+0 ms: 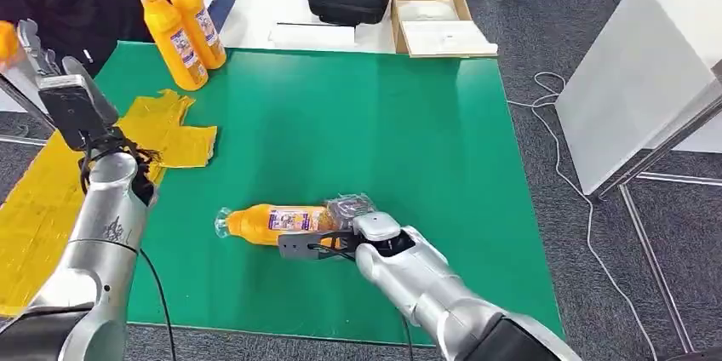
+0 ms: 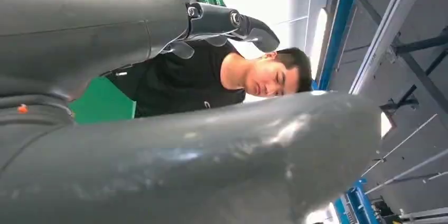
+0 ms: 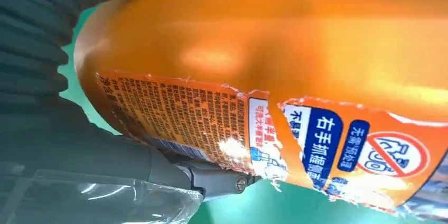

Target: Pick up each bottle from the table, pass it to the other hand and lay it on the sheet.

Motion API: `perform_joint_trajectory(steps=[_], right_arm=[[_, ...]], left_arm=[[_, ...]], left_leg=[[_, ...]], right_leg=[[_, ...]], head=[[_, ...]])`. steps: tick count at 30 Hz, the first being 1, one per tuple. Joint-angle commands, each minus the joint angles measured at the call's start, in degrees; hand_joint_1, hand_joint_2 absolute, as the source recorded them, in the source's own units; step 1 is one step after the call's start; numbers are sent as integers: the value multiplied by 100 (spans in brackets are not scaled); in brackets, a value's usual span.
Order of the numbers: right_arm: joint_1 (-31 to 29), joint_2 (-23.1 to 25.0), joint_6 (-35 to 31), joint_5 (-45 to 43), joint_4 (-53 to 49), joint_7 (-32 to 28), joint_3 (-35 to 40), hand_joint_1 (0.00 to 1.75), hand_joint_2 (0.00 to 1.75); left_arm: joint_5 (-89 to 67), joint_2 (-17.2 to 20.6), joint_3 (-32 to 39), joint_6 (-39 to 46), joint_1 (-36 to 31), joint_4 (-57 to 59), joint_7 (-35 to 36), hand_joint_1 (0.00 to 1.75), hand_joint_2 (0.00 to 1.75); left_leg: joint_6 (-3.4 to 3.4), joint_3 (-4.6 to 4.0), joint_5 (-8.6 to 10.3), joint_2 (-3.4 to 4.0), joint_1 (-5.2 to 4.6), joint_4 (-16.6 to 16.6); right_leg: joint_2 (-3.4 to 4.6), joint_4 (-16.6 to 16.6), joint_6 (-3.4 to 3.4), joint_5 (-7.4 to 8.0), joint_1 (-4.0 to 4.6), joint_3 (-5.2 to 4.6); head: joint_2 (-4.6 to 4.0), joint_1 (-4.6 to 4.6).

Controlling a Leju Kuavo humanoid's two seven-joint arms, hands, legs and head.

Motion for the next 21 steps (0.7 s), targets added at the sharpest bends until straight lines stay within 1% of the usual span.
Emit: perform_joint_trajectory(steps=[1,2,5,6,9,11,12,13,14,16,17,19,20,21], right_arm=[[-10,-188,100,17,410,-9,265,175,175],[-10,-188,100,17,410,-9,265,175,175],[-14,-209,62,-14,403,16,215,175,175],[-21,-225,19,-48,391,10,171,175,175],[-147,-248,-230,-218,325,-56,-48,175,175],[-382,-259,-530,-433,192,-173,-329,175,175],[-610,-272,-698,-613,19,-286,-567,175,175],[-755,-299,-832,-743,-134,-360,-746,175,175],[-846,-334,-1063,-909,-367,-444,-993,175,175],[-926,-473,-1433,-1066,-1011,-454,-1406,175,175],[-888,-556,-1438,-1106,-1380,-475,-1582,175,175],[-786,-712,-1300,-1161,-2108,-545,-1808,175,175],[-733,-749,-1287,-1182,-2371,-573,-1879,175,175],[-684,-777,-1301,-1176,-2604,-569,-1922,175,175]], left_arm=[[25,-53,58,-18,-307,396,26,0,0],[25,-53,58,-18,-307,396,26,0,0],[85,-51,42,-87,-287,357,26,0,0],[110,-58,30,-144,-288,358,26,0,0],[322,-75,39,-568,-274,404,26,0,0],[499,-84,90,-976,-248,532,26,0,0],[695,-72,134,-1473,-193,581,26,0,0],[773,-87,163,-1696,-130,553,26,0,175],[863,-99,173,-1983,-52,476,81,0,175],[957,-170,163,-2435,227,111,282,0,175],[1041,-232,166,-2680,379,-98,406,0,175],[1216,-346,73,-3118,659,-436,641,0,175],[1298,-373,16,-3257,744,-523,717,0,175],[1370,-381,-50,-3372,811,-583,790,0,175]], left_leg=[[-2,9,0,-14,1,-3],[-3,20,-3,-21,3,-2],[-2,14,0,-14,-4,-3],[-4,25,-4,-20,-2,-3],[-4,27,-5,-25,-5,0],[-2,18,-1,-19,-9,1],[-3,23,-4,-20,-8,4],[-4,25,-7,-16,-9,10],[3,5,4,-10,-16,5],[2,4,-3,1,-17,17],[11,-9,4,13,-20,12],[16,-5,-2,14,-16,13],[18,-19,15,1,-21,-2],[14,-14,16,-6,-16,-1]], right_leg=[[-19,-6,-6,-4,4,19],[-28,-8,-9,-9,8,33],[-19,-6,-6,-5,4,23],[-28,-9,-11,-10,8,39],[-34,-7,-12,-12,9,43],[-27,-3,-10,-8,4,31],[-30,-2,-13,-11,7,37],[-28,4,-16,-13,6,38],[-17,6,-6,-3,-2,13],[-10,16,-10,-6,-1,11],[4,14,1,5,-6,-1],[2,11,6,5,-10,13],[-6,3,16,13,-22,-4],[-13,0,15,11,-17,3]], head=[[0,0],[0,0],[0,0],[0,0],[0,0],[0,0],[0,0],[0,0],[0,0],[0,2],[0,2],[0,0],[0,0],[0,-2]])
